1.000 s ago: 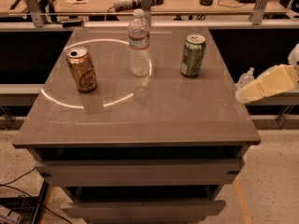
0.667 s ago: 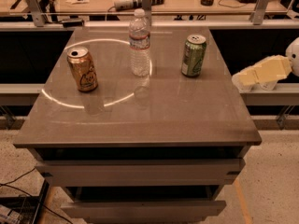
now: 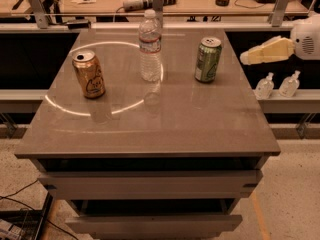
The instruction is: Pick green can
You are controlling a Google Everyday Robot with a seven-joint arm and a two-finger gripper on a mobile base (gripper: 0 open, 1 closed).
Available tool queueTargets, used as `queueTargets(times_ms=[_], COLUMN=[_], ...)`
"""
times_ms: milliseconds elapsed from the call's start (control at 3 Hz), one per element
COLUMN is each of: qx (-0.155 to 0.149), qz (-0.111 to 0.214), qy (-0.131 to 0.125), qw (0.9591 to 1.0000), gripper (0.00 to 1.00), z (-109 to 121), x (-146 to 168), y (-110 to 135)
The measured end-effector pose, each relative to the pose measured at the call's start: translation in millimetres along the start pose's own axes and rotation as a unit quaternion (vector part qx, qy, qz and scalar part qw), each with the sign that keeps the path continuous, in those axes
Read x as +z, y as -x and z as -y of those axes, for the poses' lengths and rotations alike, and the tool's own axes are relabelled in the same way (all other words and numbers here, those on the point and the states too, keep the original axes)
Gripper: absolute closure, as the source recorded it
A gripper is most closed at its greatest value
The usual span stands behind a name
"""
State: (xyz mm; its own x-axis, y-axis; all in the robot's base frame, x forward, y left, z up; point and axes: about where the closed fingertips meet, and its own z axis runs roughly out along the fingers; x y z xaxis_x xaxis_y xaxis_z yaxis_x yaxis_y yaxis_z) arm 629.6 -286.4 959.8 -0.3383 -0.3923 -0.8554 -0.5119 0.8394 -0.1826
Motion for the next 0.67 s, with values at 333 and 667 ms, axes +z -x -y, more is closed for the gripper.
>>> queueTargets(times_ms=[333, 667], qx=[-0.038, -0.054], qz=[0.026, 0.046], qy=[0.044, 0.087], qw=[0.998, 0.9937], gripper=[0.0, 0.0], z=[2.7, -9.4], x=[37.8, 73.8], y=[14.9, 23.6])
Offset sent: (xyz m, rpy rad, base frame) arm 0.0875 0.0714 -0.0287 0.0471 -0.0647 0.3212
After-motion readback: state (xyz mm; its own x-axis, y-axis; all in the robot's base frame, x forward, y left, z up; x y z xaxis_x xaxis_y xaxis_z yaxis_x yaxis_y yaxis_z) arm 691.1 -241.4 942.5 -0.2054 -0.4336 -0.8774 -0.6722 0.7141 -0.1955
